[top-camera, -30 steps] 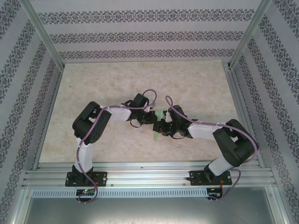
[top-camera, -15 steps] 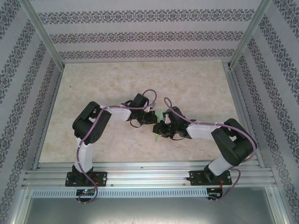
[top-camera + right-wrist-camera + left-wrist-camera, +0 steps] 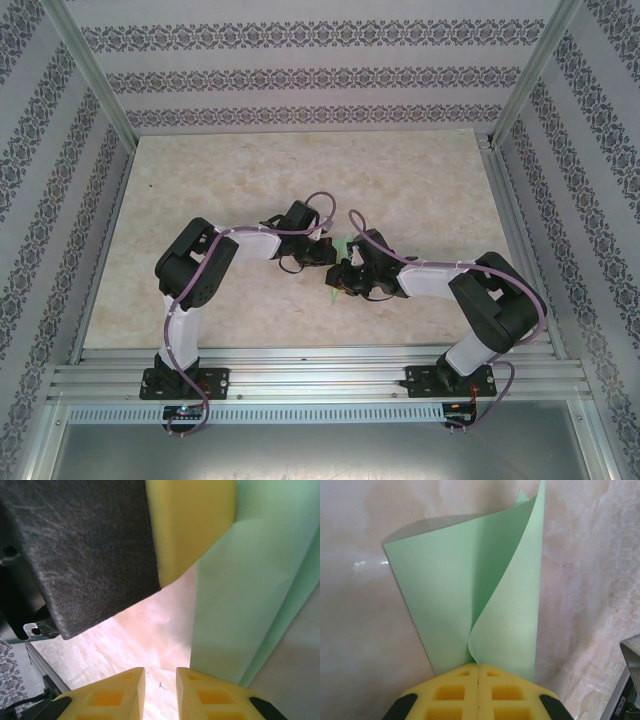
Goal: Fold a paper plane with a square sheet of paper (fold left side to right side)
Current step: Fold the wing for the fifth time at the center of the table.
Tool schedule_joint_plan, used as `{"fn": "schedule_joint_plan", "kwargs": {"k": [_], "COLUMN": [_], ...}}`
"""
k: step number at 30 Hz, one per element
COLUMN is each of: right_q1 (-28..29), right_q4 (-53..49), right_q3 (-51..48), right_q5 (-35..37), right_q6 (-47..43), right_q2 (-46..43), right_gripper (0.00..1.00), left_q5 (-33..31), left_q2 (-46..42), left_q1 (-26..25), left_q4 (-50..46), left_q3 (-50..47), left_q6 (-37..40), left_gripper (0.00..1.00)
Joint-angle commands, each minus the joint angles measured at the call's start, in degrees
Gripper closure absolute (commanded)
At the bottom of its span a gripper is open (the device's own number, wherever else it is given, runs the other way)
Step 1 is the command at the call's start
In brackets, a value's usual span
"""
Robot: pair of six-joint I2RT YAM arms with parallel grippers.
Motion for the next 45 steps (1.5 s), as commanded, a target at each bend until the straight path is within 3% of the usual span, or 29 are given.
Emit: {"fn": "schedule_joint_plan", "kwargs": {"k": [1,13,32,45], "right_q1": [0.6,-9.1,-12.4,-14.1], "right_q4": [1.3,-8.8,-2.8,-3.2], "right_q3": [0.0,0.5,14.2,16.3], "right_q5": [0.8,1.6,1.7,1.7], "right_q6": [0.5,-7.0,-8.2,-7.3], "right_q2": [0.7,-10.5,8.0,12.3], "right_gripper": [0.76,0.68,0.34,0.39], "left_q5": [-3.4,-4.2,-3.5,-3.3], "left_q2": [0.5,-2.8,-3.1,-2.8], "left_q1": [-0.3,-0.3,-0.4,-0.3], "left_q4": [-0.1,-2.0,-0.7,-0.6], "left_q3": [-1.1,-2.1,-2.8,-3.0], "left_q6": [0.6,2.4,1.7,1.7], "left_gripper": [1.00,1.00,1.00,1.00]}}
